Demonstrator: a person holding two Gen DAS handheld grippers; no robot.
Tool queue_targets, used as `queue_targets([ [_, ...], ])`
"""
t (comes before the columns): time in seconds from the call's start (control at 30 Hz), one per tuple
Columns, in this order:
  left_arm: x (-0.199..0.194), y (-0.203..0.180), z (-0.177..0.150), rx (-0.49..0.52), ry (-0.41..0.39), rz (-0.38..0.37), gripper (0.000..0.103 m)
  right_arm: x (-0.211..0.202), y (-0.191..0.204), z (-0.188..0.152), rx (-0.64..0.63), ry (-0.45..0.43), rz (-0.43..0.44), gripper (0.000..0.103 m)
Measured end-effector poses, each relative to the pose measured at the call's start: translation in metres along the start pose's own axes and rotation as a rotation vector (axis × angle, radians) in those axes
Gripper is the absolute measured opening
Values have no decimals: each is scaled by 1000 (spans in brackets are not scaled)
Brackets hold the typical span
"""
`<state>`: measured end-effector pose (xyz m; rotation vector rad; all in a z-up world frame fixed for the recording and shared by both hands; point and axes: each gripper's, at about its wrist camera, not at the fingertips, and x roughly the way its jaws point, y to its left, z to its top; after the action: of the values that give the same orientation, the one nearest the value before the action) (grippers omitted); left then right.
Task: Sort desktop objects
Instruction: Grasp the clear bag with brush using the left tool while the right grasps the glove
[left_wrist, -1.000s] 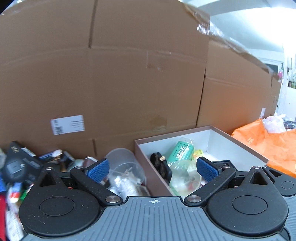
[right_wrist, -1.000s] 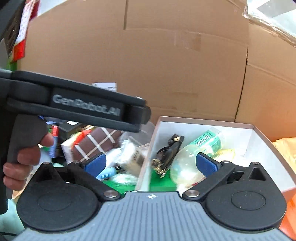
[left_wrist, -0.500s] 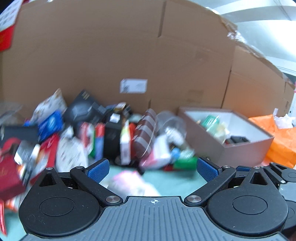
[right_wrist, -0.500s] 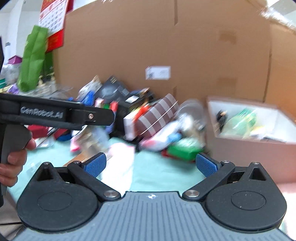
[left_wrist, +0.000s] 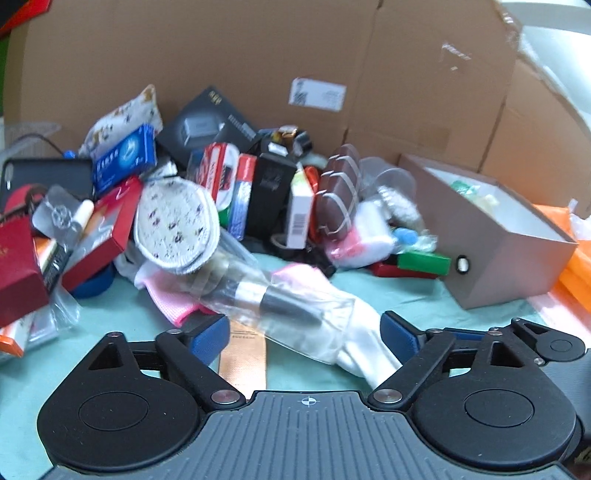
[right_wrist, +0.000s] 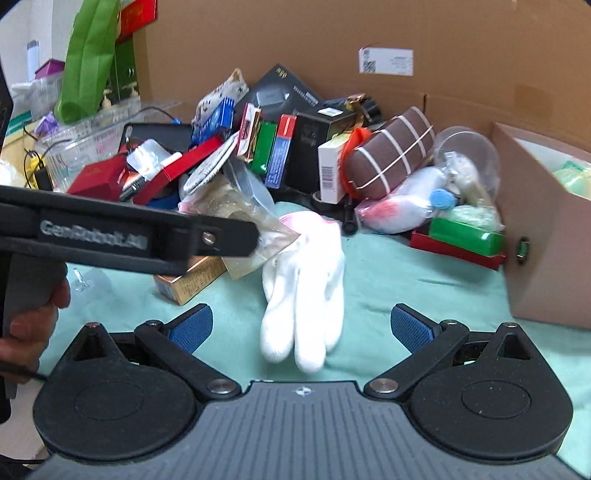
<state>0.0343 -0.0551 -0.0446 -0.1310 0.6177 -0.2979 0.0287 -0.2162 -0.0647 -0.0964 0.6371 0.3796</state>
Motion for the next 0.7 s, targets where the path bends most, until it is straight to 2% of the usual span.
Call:
queue_targets([
  [0.1, 11, 7, 4, -46, 16, 8, 87, 12, 2, 3, -13, 13, 5, 99],
  [0.2, 19, 14, 10, -89, 24, 22, 87, 23, -1, 5, 0, 34, 17, 91],
  [0.27, 26, 16, 12, -98, 20, 41, 89, 28, -4, 5, 11, 49, 18, 84],
  [0.33, 35, 20, 14, -127, 37, 72, 91, 33, -8, 4, 30, 67, 18, 71],
  [0.4, 42, 26, 16, -171, 56, 66, 91, 32, -10, 4, 36, 55, 9, 60],
  [0.43, 45, 29, 17, -193, 63, 59, 88, 31, -12, 4, 38, 52, 7, 51],
  [0.47, 49, 32, 18, -213, 70, 56, 78, 30, -13, 4, 44, 52, 9, 46],
  [0.5, 51, 34, 20, -233, 77, 62, 62, 29, -15, 4, 50, 53, 11, 43],
  [0.63, 50, 38, 24, -264, 79, 72, 48, 22, -20, 2, 48, 50, 0, 29],
  [0.7, 45, 36, 25, -243, 73, 70, 36, 18, -24, 1, 57, 48, -8, 27],
])
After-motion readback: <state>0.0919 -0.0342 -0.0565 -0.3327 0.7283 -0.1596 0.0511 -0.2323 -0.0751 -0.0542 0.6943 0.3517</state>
